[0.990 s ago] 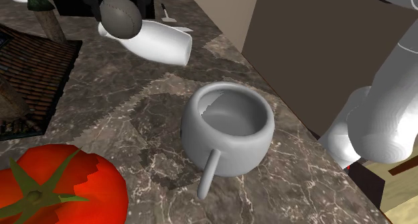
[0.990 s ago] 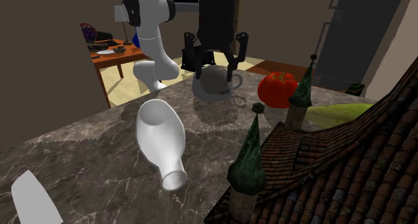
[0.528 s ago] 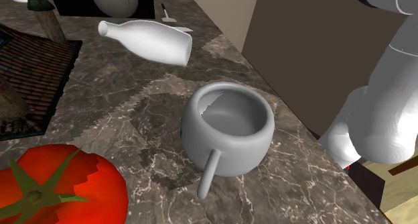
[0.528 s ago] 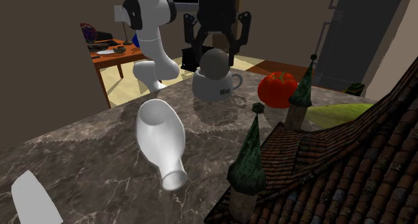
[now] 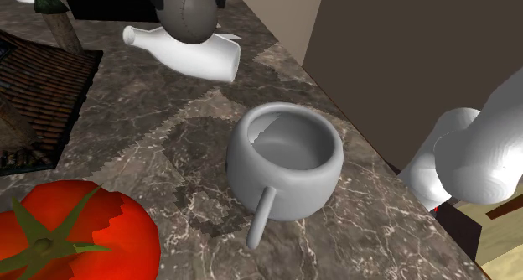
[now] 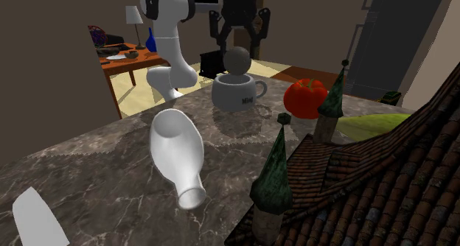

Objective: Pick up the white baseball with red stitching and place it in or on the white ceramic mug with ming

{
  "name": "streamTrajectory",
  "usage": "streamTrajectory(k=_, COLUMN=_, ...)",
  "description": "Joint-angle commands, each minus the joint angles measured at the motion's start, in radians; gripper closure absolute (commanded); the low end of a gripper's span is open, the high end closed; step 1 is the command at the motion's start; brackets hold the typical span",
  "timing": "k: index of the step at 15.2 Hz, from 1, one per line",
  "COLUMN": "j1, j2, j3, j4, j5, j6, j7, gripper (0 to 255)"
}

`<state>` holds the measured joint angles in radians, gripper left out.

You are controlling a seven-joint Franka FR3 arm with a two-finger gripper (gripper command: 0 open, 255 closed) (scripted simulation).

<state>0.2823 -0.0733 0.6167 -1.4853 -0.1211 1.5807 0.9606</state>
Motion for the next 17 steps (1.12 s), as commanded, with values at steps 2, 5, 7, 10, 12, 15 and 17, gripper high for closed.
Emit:
streamTrajectory(k=2, j1=0.009, j2=-0.109, j3=-0.006, j4=-0.093, j5=0.062, j6=0.002, j7=0.007, gripper=255)
streamTrajectory(k=5, j1=0.03, j2=-0.212, j3=-0.016, j4=-0.172, j5=0.117, j6=-0.007, j7=0.014, gripper=255)
streamTrajectory(k=7, j1=0.048, j2=-0.275, j3=-0.022, j4=-0.215, j5=0.149, j6=-0.018, j7=0.022, gripper=255)
streamTrajectory(k=10, j1=0.078, j2=-0.363, j3=-0.027, j4=-0.27, j5=0.192, j6=-0.042, j7=0.039, gripper=255)
streamTrajectory(k=12, j1=0.087, j2=-0.386, j3=-0.03, j4=-0.299, j5=0.203, j6=-0.034, j7=0.043, gripper=255)
streamTrajectory(k=15, j1=0.094, j2=-0.405, j3=-0.032, j4=-0.356, j5=0.211, j6=0.006, j7=0.041, gripper=255)
streamTrajectory(k=17, j1=0.098, j2=-0.416, j3=-0.033, j4=-0.392, j5=0.216, j6=0.032, j7=0.04, gripper=255)
